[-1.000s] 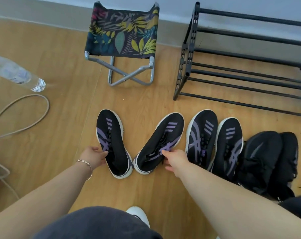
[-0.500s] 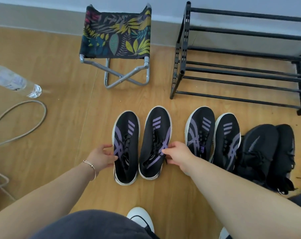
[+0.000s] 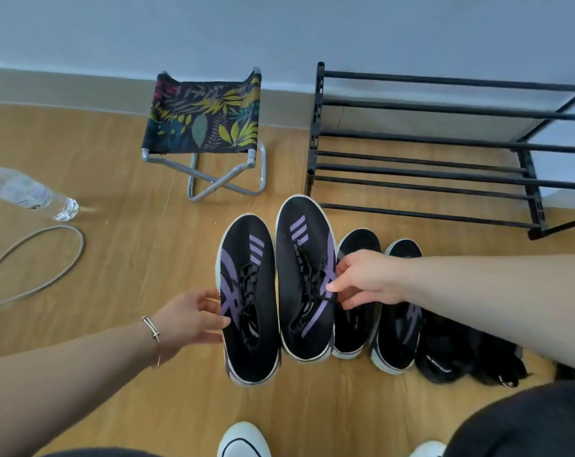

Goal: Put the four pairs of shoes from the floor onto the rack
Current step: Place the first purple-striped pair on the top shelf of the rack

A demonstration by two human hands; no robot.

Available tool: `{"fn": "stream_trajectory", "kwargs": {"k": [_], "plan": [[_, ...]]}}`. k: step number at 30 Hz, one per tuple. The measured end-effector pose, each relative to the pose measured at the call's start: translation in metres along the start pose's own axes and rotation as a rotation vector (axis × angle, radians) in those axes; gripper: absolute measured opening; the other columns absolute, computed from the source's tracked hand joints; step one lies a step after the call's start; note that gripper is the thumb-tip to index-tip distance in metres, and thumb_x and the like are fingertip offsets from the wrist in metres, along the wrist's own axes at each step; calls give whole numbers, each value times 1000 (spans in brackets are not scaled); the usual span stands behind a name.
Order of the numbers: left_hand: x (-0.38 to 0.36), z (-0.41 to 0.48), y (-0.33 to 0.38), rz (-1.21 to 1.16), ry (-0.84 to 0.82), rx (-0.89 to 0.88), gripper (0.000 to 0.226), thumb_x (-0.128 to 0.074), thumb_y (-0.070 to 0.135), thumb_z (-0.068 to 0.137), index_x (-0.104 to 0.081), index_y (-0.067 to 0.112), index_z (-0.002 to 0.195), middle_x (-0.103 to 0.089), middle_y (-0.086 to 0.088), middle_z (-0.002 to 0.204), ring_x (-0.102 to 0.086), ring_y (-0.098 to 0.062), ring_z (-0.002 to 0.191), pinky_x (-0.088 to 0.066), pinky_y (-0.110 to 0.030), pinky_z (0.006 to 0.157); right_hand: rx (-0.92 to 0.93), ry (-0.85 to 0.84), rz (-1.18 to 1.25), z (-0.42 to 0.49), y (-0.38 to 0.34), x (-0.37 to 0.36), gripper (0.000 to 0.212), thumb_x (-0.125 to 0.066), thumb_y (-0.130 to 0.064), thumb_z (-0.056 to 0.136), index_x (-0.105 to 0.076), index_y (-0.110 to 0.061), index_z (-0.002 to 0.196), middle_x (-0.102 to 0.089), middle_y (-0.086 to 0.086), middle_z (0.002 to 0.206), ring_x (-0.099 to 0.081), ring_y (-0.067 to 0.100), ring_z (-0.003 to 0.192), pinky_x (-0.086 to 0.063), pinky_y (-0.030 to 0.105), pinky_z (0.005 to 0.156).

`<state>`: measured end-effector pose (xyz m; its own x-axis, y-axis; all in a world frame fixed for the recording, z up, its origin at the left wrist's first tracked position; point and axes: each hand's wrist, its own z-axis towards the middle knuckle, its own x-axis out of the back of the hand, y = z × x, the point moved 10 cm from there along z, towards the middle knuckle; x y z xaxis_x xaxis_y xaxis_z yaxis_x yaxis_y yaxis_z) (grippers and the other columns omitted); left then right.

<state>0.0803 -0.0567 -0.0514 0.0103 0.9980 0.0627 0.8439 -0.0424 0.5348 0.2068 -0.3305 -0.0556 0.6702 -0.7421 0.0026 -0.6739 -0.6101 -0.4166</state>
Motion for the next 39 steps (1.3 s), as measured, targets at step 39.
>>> {"fn": "stream_trajectory", "kwargs": {"k": [39], "plan": [[-116, 81, 321, 144, 180, -420, 17, -62, -3, 90, -74, 8, 96, -76, -16, 100, -75, -31, 94, -60, -49, 86, 419, 465, 411, -51, -105, 280, 8, -65, -4, 95, -69, -2, 101, -71, 19, 111, -69, 32, 92, -60, 41, 72]]}}
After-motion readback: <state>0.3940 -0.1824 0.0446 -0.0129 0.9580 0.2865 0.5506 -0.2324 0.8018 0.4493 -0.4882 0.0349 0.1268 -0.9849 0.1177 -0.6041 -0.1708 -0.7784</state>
